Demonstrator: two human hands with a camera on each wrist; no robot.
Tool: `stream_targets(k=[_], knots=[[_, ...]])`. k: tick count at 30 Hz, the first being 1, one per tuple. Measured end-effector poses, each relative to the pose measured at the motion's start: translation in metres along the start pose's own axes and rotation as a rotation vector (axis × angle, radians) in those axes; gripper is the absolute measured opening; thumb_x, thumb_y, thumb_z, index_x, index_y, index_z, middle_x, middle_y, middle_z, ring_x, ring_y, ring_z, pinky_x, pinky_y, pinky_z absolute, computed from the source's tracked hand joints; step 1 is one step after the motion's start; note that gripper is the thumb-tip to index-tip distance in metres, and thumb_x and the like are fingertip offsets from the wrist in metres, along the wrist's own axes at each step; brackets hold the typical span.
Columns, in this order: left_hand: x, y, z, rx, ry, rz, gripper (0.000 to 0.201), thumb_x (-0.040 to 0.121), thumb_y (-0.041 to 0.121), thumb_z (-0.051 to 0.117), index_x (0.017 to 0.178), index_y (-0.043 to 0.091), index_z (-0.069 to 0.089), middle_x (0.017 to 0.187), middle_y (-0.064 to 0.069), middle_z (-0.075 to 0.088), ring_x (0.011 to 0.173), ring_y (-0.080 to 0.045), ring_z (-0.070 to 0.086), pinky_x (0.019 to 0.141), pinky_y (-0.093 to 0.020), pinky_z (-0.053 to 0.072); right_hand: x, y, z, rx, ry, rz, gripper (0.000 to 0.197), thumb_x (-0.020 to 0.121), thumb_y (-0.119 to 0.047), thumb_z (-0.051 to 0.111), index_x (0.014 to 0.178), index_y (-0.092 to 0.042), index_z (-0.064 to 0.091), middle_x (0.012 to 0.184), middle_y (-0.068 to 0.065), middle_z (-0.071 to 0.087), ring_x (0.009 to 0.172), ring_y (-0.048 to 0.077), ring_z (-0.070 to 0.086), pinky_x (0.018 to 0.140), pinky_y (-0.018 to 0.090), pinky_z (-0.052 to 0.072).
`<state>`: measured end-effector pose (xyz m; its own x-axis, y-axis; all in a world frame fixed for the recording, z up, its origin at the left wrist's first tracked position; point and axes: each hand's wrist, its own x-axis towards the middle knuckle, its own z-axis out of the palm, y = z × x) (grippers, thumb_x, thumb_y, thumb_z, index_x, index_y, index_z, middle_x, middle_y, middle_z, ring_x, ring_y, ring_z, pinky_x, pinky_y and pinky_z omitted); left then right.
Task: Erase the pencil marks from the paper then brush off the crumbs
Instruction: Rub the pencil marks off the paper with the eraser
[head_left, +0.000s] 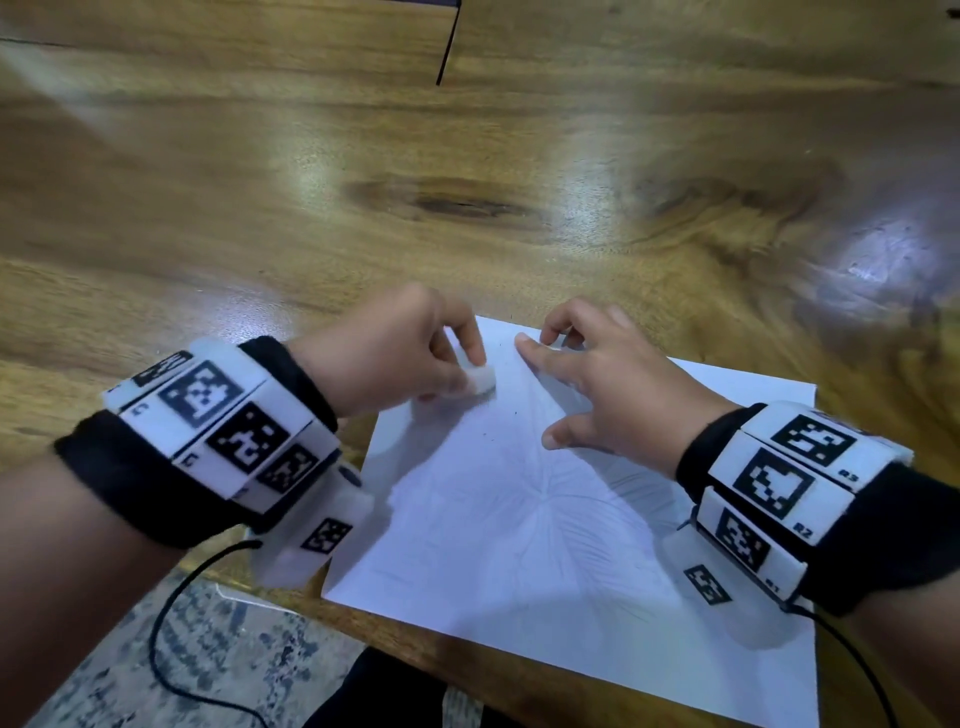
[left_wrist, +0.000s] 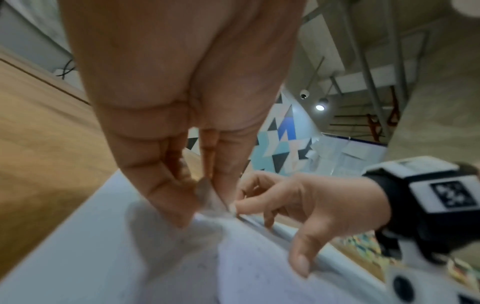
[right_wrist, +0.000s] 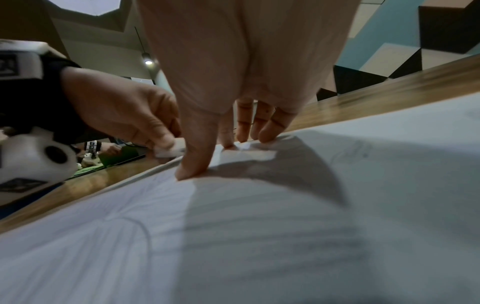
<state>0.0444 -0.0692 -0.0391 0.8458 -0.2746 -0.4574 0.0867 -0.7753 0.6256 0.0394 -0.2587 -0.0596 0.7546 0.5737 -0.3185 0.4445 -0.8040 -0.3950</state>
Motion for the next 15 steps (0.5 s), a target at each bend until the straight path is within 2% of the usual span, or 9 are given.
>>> stream_targets(k=[3, 6, 9, 12, 13, 15], knots=[[0.012, 0.006, 0.004, 0.015, 0.145, 0.007, 0.013, 0.071, 0.018, 0.073, 0.081, 0.015, 0.066, 0.063, -0.001, 0.063, 0.049, -0.012, 0.053, 0.052, -0.023, 0.041, 0.0, 0.0, 0.0, 0.022, 0.026, 0.015, 0.078, 0.069, -0.035, 0.076, 0.137, -0.02, 0.042, 0.128, -0.003, 0.036, 0.114, 0.019, 0.031, 0.087, 0.012, 0.021], [0.018, 0.008, 0.007, 0.035, 0.186, 0.009, 0.012, 0.071, 0.014, 0.073, 0.081, 0.012, 0.068, 0.056, 0.005, 0.057, 0.05, -0.009, 0.05, 0.051, -0.023, 0.037, -0.001, 0.001, 0.001, 0.047, 0.046, 0.025, 0.074, 0.066, -0.033, 0.078, 0.133, -0.017, 0.05, 0.127, -0.002, 0.041, 0.114, 0.019, 0.034, 0.086, 0.013, 0.023], [0.012, 0.002, 0.013, -0.012, 0.083, 0.024, 0.007, 0.07, 0.011, 0.074, 0.074, 0.013, 0.069, 0.046, 0.01, 0.058, 0.046, -0.007, 0.053, 0.056, -0.022, 0.046, -0.001, 0.001, 0.003, 0.05, 0.061, 0.016, 0.073, 0.063, -0.032, 0.081, 0.128, -0.013, 0.055, 0.124, 0.003, 0.045, 0.112, 0.025, 0.038, 0.086, 0.016, 0.024], [0.002, 0.004, 0.02, 0.007, -0.073, 0.045, 0.006, 0.069, 0.015, 0.076, 0.073, 0.015, 0.07, 0.046, 0.007, 0.059, 0.043, -0.004, 0.05, 0.049, -0.017, 0.043, -0.001, 0.002, 0.003, 0.036, 0.062, 0.012, 0.073, 0.063, -0.032, 0.081, 0.128, -0.012, 0.055, 0.125, 0.004, 0.045, 0.112, 0.025, 0.037, 0.087, 0.016, 0.022], [0.004, 0.005, 0.018, 0.014, -0.059, 0.052, 0.007, 0.069, 0.016, 0.076, 0.074, 0.015, 0.071, 0.05, 0.006, 0.06, 0.044, -0.004, 0.05, 0.05, -0.018, 0.043, -0.002, 0.002, 0.002, 0.032, 0.059, 0.012, 0.073, 0.064, -0.033, 0.08, 0.129, -0.013, 0.054, 0.126, 0.003, 0.044, 0.112, 0.024, 0.036, 0.087, 0.015, 0.021], [0.014, 0.007, 0.012, 0.006, 0.062, 0.059, 0.007, 0.07, 0.013, 0.074, 0.076, 0.013, 0.072, 0.052, 0.006, 0.06, 0.044, -0.003, 0.051, 0.055, -0.021, 0.045, -0.001, 0.002, 0.002, 0.028, 0.055, 0.01, 0.073, 0.065, -0.034, 0.079, 0.13, -0.015, 0.053, 0.127, 0.002, 0.042, 0.113, 0.022, 0.034, 0.087, 0.013, 0.02]])
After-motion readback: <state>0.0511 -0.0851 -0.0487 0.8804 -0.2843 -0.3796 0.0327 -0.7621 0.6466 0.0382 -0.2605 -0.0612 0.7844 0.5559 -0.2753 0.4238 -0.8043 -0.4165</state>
